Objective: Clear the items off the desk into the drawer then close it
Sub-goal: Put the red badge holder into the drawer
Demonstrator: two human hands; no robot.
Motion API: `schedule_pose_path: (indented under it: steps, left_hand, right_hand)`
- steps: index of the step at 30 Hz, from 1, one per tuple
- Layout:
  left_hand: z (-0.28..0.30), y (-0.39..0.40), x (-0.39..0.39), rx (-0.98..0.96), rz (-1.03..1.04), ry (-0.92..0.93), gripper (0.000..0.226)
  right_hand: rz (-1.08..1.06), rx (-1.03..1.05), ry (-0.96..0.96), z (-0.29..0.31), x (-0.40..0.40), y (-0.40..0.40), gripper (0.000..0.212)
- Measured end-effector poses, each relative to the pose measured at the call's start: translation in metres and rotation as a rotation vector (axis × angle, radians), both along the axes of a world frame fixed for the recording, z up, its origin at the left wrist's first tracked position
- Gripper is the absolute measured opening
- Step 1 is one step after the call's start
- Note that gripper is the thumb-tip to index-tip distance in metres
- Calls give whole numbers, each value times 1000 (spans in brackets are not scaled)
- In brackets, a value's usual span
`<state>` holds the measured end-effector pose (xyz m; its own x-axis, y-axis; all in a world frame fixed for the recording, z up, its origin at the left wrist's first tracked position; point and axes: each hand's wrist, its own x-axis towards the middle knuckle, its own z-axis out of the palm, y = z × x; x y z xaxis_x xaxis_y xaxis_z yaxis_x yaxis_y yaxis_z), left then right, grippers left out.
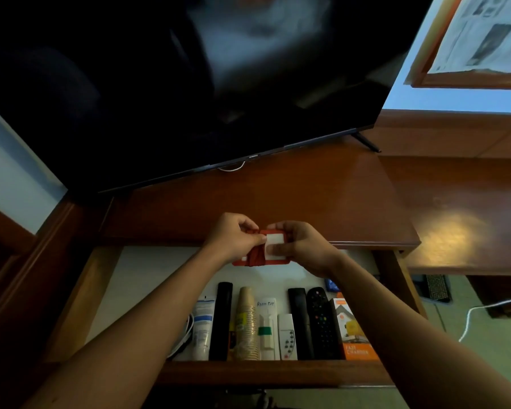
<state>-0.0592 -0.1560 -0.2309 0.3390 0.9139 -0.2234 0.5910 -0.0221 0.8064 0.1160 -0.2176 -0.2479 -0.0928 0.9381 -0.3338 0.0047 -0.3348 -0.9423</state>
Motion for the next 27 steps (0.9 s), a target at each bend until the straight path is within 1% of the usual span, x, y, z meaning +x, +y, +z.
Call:
schedule_pose_path:
  steps: [3,5,7,12,16,19,21,25,27]
  left_hand:
    - [-3,-2,1,-30,30,-2,21]
    - [-4,-3,2,-40,36,-10,19]
    - [-3,-4,3,-48,32,-19,18]
    - [-8,-9,5,-9,-19,-68,21]
    - [-27,-14,4,-3,-48,-133,21]
    - [-48,-20,-1,-23,-30,-152,34]
    - [-62,-22,-7,36,-13,-104,40]
    - [-77,-14,-20,309,-40,110,41]
    - [-84,-4,-25,397,-66,235,43]
  right_hand:
    - [24,37,-208,-3,-4,1,48]
    - [10,51,-280,-7,-6,1,49]
    - [-19,53,-286,-8,-6,0,46]
    - [-54,5,-227,-15,-3,-4,38]
    - [-69,-48,-267,-24,-4,-8,28]
    - [-99,-95,-314,-39,-7,-11,25]
    - [-121,-144,-341,-52,-7,-13,21]
    - [-137,-216,-355,-76,-7,-17,12]
    - [-147,-233,-352,-87,-8,-19,9]
